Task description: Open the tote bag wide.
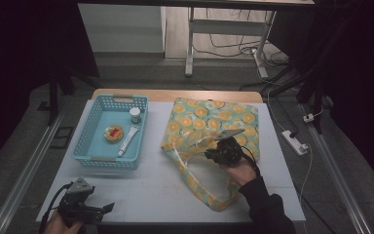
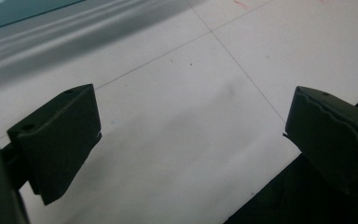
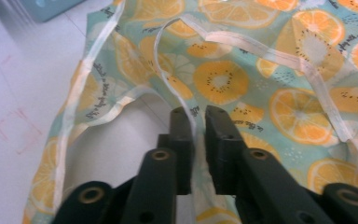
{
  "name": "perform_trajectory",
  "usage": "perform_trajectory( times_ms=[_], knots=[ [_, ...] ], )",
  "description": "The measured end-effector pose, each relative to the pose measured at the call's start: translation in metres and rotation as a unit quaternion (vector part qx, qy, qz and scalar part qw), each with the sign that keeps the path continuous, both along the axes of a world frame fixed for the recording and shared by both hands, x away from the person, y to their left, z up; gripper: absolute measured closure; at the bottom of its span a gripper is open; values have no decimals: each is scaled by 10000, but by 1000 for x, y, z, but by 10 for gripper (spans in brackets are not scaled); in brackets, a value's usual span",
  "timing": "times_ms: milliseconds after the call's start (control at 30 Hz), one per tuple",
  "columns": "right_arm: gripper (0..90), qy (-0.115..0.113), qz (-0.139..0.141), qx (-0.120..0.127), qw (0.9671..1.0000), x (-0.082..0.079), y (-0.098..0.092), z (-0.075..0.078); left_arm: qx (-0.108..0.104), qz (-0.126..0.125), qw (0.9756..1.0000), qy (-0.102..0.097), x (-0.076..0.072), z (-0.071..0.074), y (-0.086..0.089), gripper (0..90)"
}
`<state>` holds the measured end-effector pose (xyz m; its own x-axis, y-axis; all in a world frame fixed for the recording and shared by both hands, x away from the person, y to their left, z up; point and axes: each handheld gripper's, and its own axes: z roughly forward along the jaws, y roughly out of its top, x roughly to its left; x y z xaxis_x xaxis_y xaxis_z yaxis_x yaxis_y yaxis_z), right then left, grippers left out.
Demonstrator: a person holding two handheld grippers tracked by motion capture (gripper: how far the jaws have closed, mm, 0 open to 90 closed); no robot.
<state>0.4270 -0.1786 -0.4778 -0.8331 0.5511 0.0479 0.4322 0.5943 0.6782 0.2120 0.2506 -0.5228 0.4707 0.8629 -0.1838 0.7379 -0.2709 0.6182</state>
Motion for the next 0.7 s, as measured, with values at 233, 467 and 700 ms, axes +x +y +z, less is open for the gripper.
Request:
perform_trajectory(
  times_ms=[233,467,700],
  knots=[
    [891,-74,10,10,10000,1,-2,7,-1,-1,10000,1,0,0,0,37],
    [890,-133,29,144,9998,4,-5,22,9,-19,10000,-4,1,0,0,38],
    [893,-212,35,185,9996,11,-5,35,1,-12,10000,-4,1,0,0,38]
  ],
)
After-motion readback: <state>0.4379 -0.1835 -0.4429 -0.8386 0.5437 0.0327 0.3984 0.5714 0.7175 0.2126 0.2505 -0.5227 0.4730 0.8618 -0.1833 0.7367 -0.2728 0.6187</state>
